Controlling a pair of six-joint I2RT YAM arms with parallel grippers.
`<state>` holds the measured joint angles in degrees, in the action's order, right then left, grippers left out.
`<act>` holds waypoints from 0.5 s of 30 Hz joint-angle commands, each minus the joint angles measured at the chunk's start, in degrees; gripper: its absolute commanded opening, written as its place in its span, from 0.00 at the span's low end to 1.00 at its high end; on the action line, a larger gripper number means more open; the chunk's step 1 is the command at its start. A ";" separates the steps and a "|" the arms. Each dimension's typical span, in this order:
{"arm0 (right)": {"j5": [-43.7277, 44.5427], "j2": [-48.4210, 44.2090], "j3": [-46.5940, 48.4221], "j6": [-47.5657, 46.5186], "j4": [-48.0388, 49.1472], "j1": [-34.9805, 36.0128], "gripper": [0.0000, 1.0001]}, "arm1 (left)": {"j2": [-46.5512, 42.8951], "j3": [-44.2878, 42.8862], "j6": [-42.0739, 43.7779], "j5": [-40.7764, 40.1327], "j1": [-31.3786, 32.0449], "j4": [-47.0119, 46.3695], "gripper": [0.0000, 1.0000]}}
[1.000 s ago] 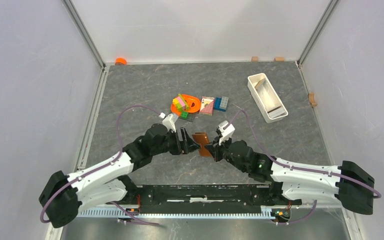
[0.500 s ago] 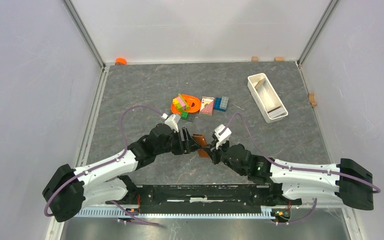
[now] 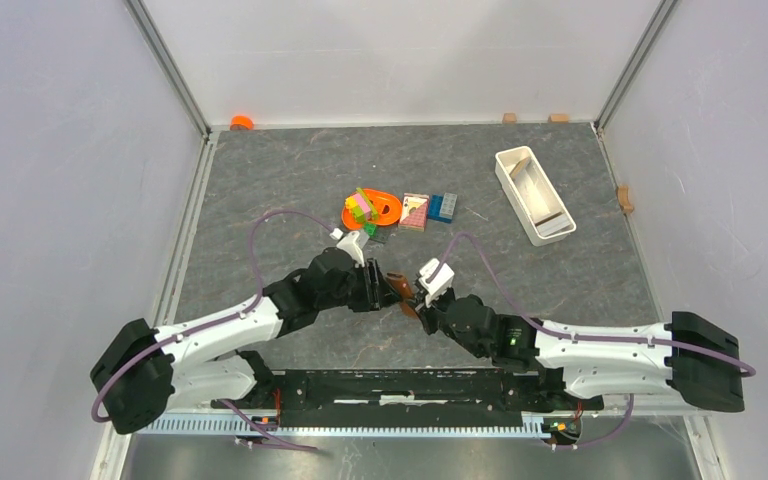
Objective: Put the credit cards into the card holder
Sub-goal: Open the card holder at the center of the board.
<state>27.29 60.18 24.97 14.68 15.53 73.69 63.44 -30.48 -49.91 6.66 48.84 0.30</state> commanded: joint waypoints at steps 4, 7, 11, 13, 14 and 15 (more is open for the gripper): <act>-1.19 0.78 4.27 -0.52 6.14 2.55 0.00 | 2.12 -4.30 0.10 -11.54 1.97 5.87 0.42; -0.51 1.41 4.51 -0.48 6.22 3.03 0.00 | 3.10 -4.88 -0.47 -12.70 2.87 6.12 0.38; 0.23 1.94 4.52 0.28 6.69 3.49 0.00 | 4.77 -5.25 -1.77 -14.47 3.95 6.12 0.32; 0.29 2.04 4.40 0.74 7.03 3.57 0.00 | 5.48 -5.42 -2.42 -15.46 4.38 6.03 0.30; 0.32 2.05 4.38 1.01 7.21 3.62 0.00 | 5.78 -5.38 -2.55 -15.82 4.53 5.88 0.29; 0.35 2.13 4.25 1.33 7.43 3.65 0.00 | 6.03 -5.38 -2.76 -16.33 4.76 5.63 0.26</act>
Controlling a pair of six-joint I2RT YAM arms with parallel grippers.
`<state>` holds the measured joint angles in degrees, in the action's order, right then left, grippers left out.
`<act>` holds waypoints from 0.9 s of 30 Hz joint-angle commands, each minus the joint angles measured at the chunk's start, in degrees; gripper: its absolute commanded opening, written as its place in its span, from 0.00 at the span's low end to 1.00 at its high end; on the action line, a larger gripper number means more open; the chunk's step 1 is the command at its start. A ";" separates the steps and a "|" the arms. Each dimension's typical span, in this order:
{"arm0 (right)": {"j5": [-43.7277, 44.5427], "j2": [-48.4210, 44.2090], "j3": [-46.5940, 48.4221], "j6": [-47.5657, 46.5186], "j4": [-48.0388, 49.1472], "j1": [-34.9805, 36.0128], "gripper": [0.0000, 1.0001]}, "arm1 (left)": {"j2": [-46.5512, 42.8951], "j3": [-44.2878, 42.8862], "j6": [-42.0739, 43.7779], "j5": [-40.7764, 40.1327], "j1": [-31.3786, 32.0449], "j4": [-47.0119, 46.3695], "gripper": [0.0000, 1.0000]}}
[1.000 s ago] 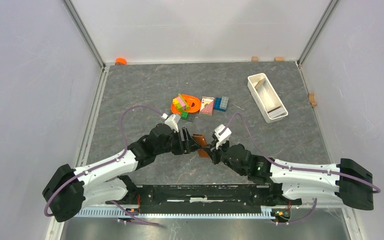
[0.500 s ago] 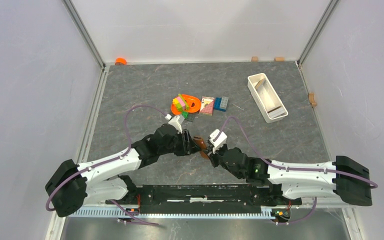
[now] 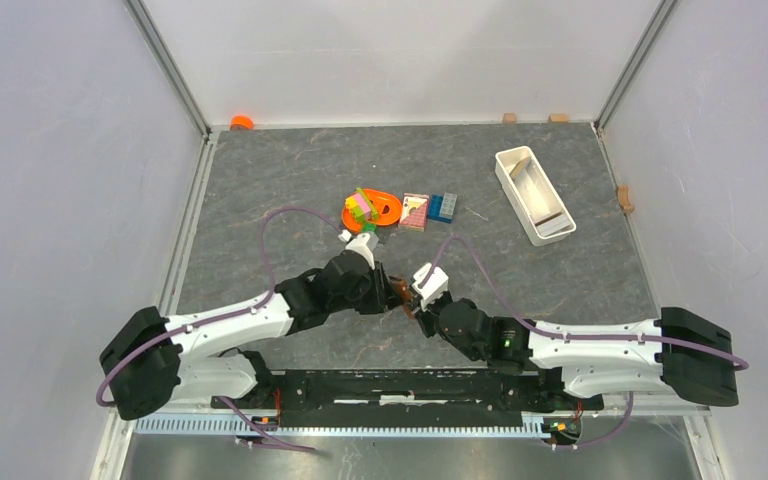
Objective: Put the credit cards into the card holder
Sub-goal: Open the card holder at the center of the board.
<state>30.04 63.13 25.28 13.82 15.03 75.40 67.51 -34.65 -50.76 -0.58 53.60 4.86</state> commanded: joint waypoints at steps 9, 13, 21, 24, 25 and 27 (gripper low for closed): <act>-0.04 -2.18 3.44 4.81 7.18 2.12 0.00 | 1.72 0.64 -3.13 -13.85 0.71 -0.31 0.02; 4.59 -2.19 4.68 6.57 2.38 2.13 0.00 | 1.91 0.58 -2.60 -15.75 0.71 1.98 0.02; 7.30 -2.29 4.91 8.77 -0.77 2.13 0.00 | 4.10 -0.63 -0.84 -18.58 0.60 6.53 0.02; 8.51 -2.36 4.83 9.32 -1.92 2.15 0.00 | 3.45 -0.31 -0.22 -18.78 0.62 6.56 0.02; 9.60 -2.27 5.02 9.68 -3.03 2.15 0.00 | 2.74 0.13 -0.19 -18.29 0.61 6.09 0.02; 13.15 -1.99 5.75 11.07 -6.76 1.93 0.00 | 1.08 1.40 0.31 -17.20 0.62 4.39 0.02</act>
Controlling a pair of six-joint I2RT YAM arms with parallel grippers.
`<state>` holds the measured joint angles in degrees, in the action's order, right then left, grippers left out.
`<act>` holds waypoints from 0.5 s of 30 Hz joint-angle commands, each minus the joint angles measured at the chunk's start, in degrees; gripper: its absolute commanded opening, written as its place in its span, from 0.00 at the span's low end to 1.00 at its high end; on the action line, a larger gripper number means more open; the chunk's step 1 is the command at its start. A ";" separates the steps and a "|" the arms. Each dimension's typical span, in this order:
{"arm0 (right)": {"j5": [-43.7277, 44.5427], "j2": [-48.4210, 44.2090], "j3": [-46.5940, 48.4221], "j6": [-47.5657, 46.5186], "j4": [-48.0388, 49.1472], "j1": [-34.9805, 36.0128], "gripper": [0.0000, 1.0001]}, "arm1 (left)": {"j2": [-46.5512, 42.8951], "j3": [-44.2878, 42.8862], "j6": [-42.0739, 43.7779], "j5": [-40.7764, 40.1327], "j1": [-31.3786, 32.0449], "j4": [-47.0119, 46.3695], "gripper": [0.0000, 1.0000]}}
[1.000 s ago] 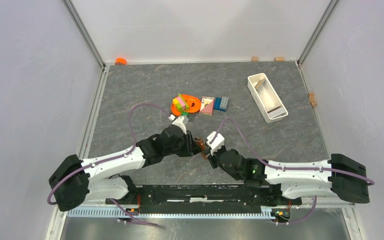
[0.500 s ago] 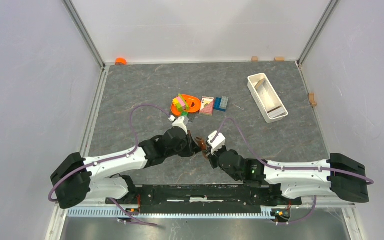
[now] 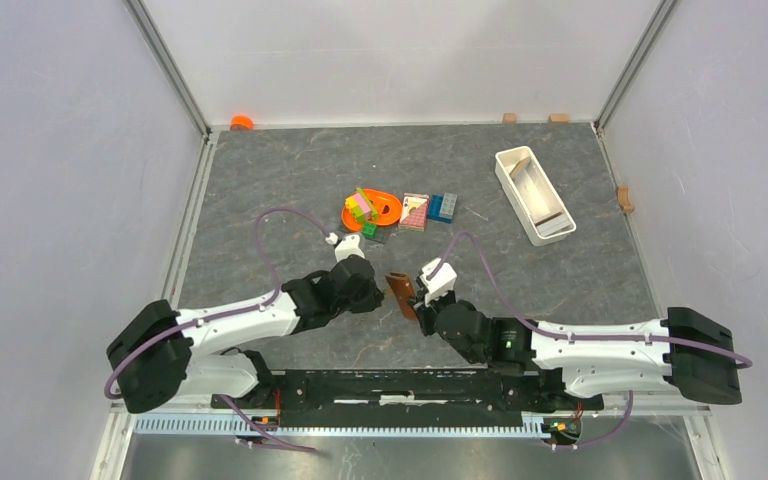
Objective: Put the credit cards into the card holder
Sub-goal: Open the card holder at the center of the board.
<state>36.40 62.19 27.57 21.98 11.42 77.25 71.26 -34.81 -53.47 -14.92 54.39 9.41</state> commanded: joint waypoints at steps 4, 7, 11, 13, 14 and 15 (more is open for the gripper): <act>5.61 -2.60 3.23 2.96 -7.11 -3.05 0.00 | -7.53 5.73 5.07 1.22 -0.17 -5.24 0.02; -5.11 -6.09 0.36 0.47 -3.70 -7.35 0.00 | -11.37 8.56 7.31 6.29 -0.43 -9.13 0.02; -15.47 -10.01 -1.05 0.90 -4.39 -11.83 0.00 | -14.92 8.94 11.42 11.47 -0.73 -7.71 0.14; -19.24 -12.01 -1.54 0.84 -5.23 -13.50 0.00 | -18.16 9.76 12.77 13.81 -0.82 -8.42 0.29; -21.00 -12.98 -1.66 0.83 -5.68 -14.22 0.00 | -19.63 10.36 13.15 14.62 -0.86 -9.11 0.39; -23.44 -14.11 -1.79 0.29 -5.86 -15.10 0.00 | -21.31 10.98 13.53 16.71 -0.87 -10.42 0.46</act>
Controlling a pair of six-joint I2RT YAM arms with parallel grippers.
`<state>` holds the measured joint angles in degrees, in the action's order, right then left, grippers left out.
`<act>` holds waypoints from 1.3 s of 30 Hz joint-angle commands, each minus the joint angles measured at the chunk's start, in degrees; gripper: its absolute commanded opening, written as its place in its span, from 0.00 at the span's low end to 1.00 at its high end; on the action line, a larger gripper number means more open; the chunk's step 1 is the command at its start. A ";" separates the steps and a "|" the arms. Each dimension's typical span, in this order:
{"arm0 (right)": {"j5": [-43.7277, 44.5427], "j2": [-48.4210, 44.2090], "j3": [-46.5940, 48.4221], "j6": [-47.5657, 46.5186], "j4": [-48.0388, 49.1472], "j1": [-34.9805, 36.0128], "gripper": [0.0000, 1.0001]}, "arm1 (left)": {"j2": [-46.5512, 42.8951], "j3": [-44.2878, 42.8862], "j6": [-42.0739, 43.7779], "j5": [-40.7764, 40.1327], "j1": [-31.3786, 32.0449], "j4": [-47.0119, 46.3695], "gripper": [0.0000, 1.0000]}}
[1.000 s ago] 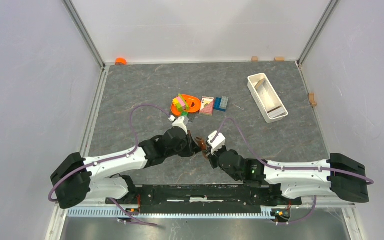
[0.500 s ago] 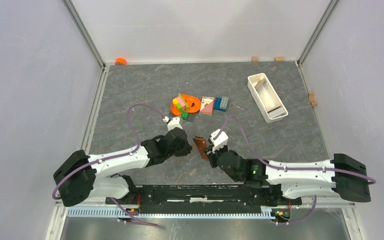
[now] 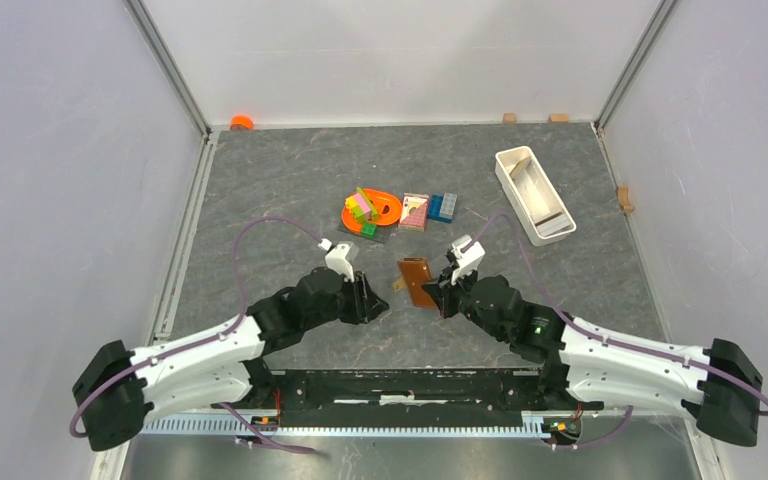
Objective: Put the credit cards into the card holder
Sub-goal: Open the card holder at the center of the board.
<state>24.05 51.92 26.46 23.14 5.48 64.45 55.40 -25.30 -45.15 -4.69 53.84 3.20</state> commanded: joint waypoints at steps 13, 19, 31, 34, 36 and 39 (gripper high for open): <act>-23.88 -6.61 1.95 -3.48 -2.14 -5.65 0.00 | -4.49 -2.17 7.26 12.58 -0.70 -5.80 0.85; -26.99 -6.60 0.50 -1.67 0.93 -5.67 0.00 | -3.52 -1.83 6.17 7.25 -0.67 -4.32 0.48; -15.08 -2.36 -0.19 4.93 -5.13 -6.33 0.00 | 0.23 -3.26 6.11 13.02 -0.67 -0.31 0.02; -10.11 1.74 -1.26 9.33 -10.52 -6.66 0.02 | -0.51 -4.39 6.39 16.31 -0.68 2.56 0.02; -10.51 3.77 -2.88 10.65 -9.91 -6.68 0.14 | 0.92 -6.00 6.32 22.69 -0.76 3.52 0.02; -10.90 5.94 -4.43 11.36 -9.09 -6.71 0.45 | 5.55 -9.51 6.14 32.19 -0.76 6.62 0.02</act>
<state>6.96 55.35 24.91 32.10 0.36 58.43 57.34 -28.84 -40.14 13.17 53.08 6.22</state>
